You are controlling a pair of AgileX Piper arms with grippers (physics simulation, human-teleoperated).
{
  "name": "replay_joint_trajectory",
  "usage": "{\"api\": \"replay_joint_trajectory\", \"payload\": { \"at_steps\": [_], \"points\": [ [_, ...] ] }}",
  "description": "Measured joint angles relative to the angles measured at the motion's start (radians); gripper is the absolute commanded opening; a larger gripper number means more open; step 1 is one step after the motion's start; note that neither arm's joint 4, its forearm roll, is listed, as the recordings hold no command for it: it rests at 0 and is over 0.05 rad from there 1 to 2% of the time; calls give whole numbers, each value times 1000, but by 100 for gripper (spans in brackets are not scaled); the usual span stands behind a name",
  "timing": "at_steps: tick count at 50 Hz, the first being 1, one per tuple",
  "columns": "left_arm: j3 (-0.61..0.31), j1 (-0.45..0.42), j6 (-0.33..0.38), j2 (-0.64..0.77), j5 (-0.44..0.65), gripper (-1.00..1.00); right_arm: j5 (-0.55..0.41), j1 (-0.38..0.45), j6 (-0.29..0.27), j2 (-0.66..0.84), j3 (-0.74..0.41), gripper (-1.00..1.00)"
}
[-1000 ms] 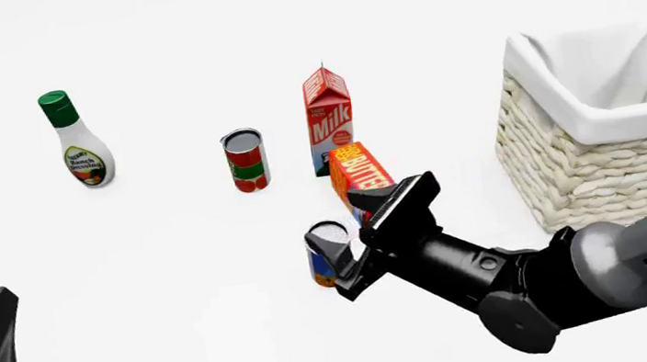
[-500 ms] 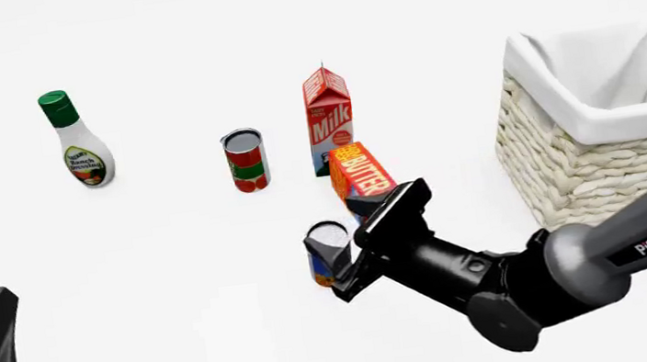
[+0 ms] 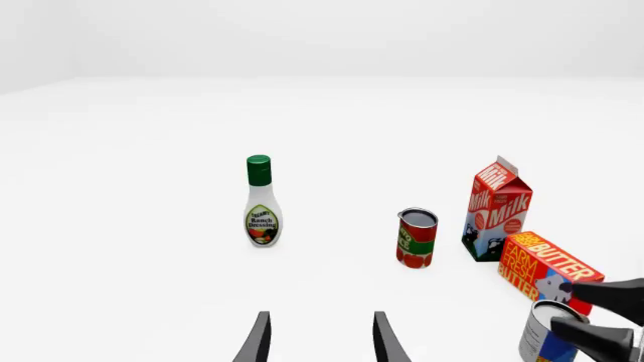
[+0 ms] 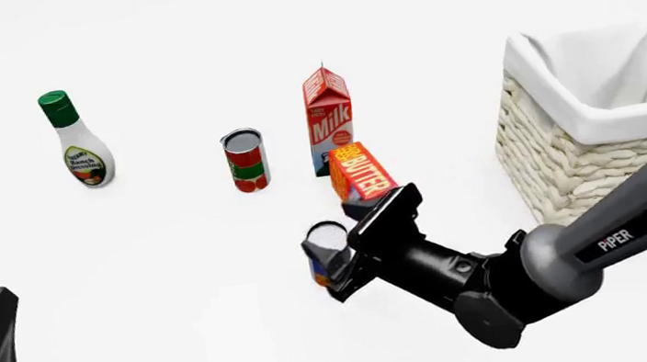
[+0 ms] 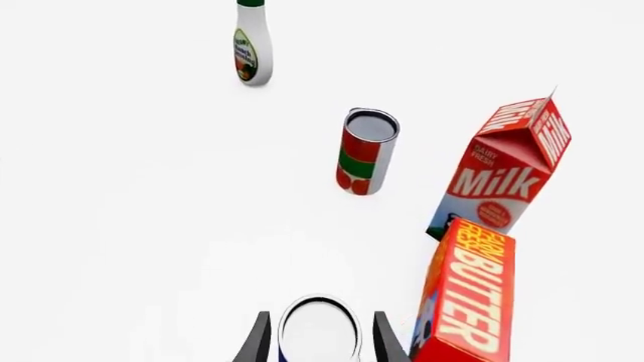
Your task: Pick the alphabet soup and place it in the basket.
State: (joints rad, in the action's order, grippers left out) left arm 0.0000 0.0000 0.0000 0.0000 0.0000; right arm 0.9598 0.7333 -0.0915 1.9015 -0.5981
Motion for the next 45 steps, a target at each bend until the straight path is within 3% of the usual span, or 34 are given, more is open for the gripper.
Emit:
{"api": "replay_joint_trajectory", "payload": {
  "at_steps": [45],
  "points": [
    [0, 0, 0, 0, 0, 100, 35, -1, 35, 137, -62, 100]
  ]
}}
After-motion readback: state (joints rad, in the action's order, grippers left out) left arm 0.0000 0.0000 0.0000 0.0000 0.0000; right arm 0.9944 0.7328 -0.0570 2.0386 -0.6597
